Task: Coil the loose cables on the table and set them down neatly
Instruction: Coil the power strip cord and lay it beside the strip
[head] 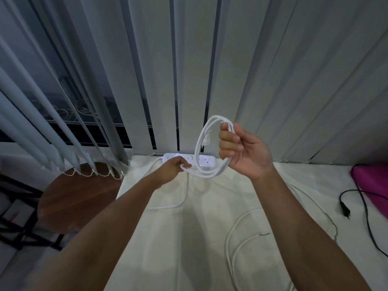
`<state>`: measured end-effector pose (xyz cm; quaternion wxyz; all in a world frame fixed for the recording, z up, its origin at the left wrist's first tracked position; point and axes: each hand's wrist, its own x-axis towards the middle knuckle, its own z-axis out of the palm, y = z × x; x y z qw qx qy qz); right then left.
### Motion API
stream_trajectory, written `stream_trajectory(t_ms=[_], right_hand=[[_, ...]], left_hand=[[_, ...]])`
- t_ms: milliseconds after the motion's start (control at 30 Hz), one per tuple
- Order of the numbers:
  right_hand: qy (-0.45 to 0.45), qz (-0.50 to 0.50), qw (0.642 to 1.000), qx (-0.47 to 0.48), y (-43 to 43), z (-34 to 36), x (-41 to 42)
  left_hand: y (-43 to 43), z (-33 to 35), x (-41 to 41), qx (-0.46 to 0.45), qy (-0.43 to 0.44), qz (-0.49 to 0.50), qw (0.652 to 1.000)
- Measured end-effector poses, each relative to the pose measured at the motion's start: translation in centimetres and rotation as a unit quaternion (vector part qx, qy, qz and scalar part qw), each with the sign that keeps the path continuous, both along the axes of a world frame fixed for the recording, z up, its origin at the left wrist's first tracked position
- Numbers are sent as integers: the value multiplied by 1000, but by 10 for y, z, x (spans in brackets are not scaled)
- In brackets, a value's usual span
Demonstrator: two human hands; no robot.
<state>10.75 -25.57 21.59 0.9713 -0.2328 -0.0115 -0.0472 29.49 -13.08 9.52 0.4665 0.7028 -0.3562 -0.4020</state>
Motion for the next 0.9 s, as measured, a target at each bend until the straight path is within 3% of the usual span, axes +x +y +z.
stream_trajectory(t_ms=[33, 100, 233, 333, 500, 667, 800, 900], right_hand=[[1, 23, 1000, -9, -3, -1, -5], [9, 61, 996, -56, -10, -5, -14], [19, 135, 963, -231, -19, -7, -30], [45, 189, 927, -321, -20, -4, -38], [157, 236, 830, -481, 5, -9, -36], [245, 225, 754, -567, 40, -32, -21], [353, 131, 707, -598, 59, -67, 1], [402, 91, 706, -576, 64, -87, 14]], left_hand=[[-3, 4, 4, 2, 25, -6, 1000], [-9, 9, 13, 21, -6, -50, 998], [-27, 15, 30, 101, -202, -135, 965], [-44, 20, 35, 145, -260, -197, 934], [-57, 33, 46, 211, -315, -170, 909], [-55, 44, 48, 235, -435, -207, 844], [-46, 44, 48, 215, -445, -169, 853], [-37, 48, 48, 220, -444, -164, 853]])
